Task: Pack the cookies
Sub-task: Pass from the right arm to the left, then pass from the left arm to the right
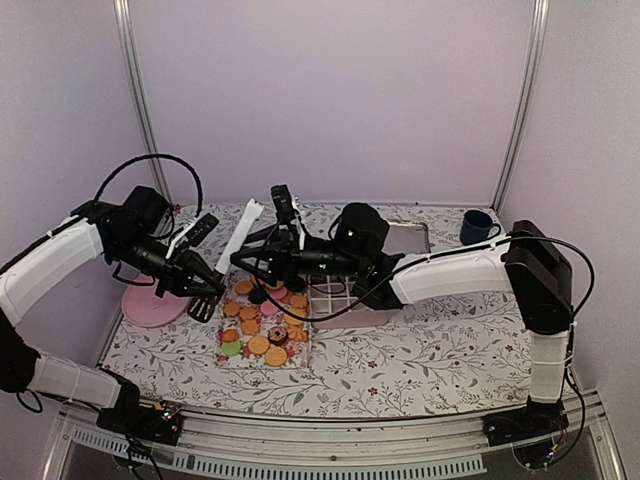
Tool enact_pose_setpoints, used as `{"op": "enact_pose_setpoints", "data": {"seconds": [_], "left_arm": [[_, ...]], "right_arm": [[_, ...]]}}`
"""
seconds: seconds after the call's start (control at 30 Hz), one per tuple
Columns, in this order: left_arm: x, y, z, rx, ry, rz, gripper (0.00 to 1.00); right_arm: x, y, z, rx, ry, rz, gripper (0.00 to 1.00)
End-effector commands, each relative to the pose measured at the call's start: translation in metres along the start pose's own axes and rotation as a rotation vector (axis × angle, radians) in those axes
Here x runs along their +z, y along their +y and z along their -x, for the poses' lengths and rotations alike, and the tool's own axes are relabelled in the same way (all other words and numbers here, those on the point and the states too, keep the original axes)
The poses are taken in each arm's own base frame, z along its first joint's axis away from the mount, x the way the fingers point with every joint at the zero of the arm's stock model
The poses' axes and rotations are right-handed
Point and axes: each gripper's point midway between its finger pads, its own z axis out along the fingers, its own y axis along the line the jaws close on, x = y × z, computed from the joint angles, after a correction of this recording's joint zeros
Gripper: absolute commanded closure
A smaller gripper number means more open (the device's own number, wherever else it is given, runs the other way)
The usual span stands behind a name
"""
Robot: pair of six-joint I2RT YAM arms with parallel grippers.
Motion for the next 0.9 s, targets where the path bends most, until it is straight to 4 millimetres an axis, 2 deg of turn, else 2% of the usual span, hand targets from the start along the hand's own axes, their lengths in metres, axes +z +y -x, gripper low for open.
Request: {"op": "enact_pose_setpoints", "data": {"seconds": [0.0, 0.1, 0.2, 0.43, 0.5, 0.63, 0.87], "left_arm": [[-0.011, 0.004, 0.008, 0.041, 0.007, 0.048, 1.0], [-0.012, 0.005, 0.01, 0.063, 0.013, 0.056, 1.0], [-0.012, 0.005, 0.011, 0.087, 0.017, 0.055, 1.0], [-0.009, 0.006, 0.011, 0.107, 0.042, 0.058, 1.0], [-0.007, 0.006, 0.009, 0.111, 0.052, 0.059, 1.0], [-0.005, 0.007, 0.004, 0.121, 0.069, 0.061, 1.0], [-0.003, 0.01, 0.001, 0.123, 0.087, 0.061, 1.0]], "right_arm": [[-0.006, 0.008, 0.028, -0.001, -0.01, -0.026, 0.35], [-0.023, 0.001, 0.021, 0.031, 0.018, -0.063, 0.01], [-0.029, -0.008, 0.027, 0.026, 0.02, -0.117, 0.01], [-0.009, -0.024, 0.035, -0.03, 0.05, -0.133, 0.01], [-0.007, -0.032, 0.034, -0.033, 0.052, -0.157, 0.01], [-0.001, -0.034, 0.029, -0.04, 0.057, -0.144, 0.0], [0.015, -0.033, 0.006, -0.009, 0.115, -0.086, 0.19]]}}
